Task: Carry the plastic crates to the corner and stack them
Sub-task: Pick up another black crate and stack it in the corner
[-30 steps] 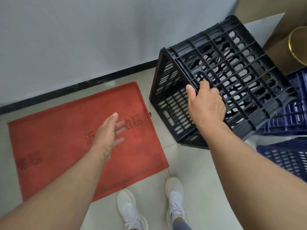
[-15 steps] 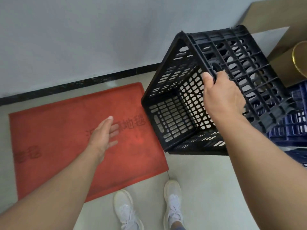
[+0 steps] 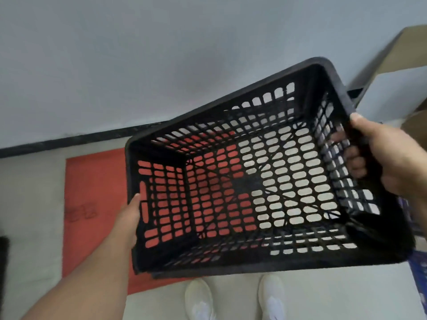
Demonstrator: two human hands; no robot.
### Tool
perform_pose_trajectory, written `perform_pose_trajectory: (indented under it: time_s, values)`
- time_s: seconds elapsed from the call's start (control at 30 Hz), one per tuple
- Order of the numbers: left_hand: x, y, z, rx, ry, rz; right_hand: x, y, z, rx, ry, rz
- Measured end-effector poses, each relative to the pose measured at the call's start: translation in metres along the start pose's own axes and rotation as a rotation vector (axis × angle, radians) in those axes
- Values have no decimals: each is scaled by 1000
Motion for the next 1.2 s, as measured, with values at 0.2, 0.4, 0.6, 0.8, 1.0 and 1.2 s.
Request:
perform_pose_trajectory:
  time_s: [0.2,0.4,0.6,0.8,1.0,1.2]
  values:
    - [-82,-1,-18,148,40,-187,68,-18,-41,-2,32,18]
    - [-146,-9,-18,245,44,-363,139,-42,-73,-34,121,-8]
    - [-184,-38,-6,167,112,-440,196,-66,-98,-2,188,37]
    - [-181,-72,15,141,-37,-338,217,-95,-134,33,295,53]
    - [-161,-81,12,84,40,-185,220,-103,-146,67,183,81]
    - [-167,-90,13,55,-3,-185,222,-105,-146,78,139,-5]
Point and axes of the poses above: each hand's wrist, its own y-axis away from the middle knuckle, its own x-axis out of the palm, z = x × y, the point moved 10 cm from there along -y, towards the middle knuckle, and after that the axes turned 7 degrees about x, right-handed, at the moved point
